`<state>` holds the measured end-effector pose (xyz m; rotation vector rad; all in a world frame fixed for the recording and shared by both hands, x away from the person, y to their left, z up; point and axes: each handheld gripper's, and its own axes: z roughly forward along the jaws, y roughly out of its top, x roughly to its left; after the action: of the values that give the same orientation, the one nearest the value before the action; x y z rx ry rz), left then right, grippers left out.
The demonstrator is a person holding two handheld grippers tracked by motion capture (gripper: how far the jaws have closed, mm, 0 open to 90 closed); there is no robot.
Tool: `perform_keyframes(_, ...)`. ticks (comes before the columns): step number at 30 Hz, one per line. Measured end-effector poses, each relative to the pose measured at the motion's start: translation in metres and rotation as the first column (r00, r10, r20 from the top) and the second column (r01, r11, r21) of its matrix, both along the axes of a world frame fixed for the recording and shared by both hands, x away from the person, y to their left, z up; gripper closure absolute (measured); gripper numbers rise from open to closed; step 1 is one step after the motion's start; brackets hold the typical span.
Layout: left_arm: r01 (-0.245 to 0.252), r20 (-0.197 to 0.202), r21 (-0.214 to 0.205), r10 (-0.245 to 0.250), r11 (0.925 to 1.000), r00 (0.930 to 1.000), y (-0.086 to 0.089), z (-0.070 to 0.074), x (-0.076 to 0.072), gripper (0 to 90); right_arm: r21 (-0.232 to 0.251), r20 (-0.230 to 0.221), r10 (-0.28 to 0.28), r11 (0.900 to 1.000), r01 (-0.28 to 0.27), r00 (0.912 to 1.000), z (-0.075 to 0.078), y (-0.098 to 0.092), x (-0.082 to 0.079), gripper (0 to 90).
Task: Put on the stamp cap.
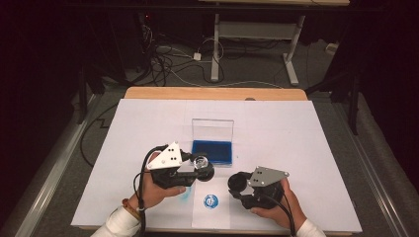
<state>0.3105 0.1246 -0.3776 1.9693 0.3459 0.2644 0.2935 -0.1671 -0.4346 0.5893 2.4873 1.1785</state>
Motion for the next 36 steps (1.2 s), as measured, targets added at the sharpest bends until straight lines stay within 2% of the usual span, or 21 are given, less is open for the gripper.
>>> perform_keyframes(9, 0.010, -0.013, -0.015, -0.010, 0.9998, 0.9999, -0.004, 0.000, 0.001, 54.2, 0.008, -0.013, 0.012, 0.9999, -0.012, 0.9998, -0.002, 0.010, 0.004, 38.6)
perform_keyframes(17, 0.038, -0.018, -0.025, -0.038, 0.9990, 0.9991, -0.017, 0.002, 0.002, 54.2, 0.033, -0.018, 0.025, 0.9992, -0.024, 0.9995, 0.000, 0.019, 0.006, 38.6)
perform_keyframes(26, 0.042, -0.018, -0.050, -0.043, 0.9979, 0.9989, -0.024, 0.004, 0.003, 54.2, 0.073, -0.016, 0.044, 0.9964, -0.043, 0.9989, 0.003, 0.033, 0.008, 38.6)
perform_keyframes(36, 0.030, -0.021, -0.050, -0.031, 0.9983, 0.9993, -0.026, 0.000, 0.004, 54.2, 0.137, -0.004, 0.055, 0.9891, -0.054, 0.9985, 0.010, 0.047, 0.009, 38.6)
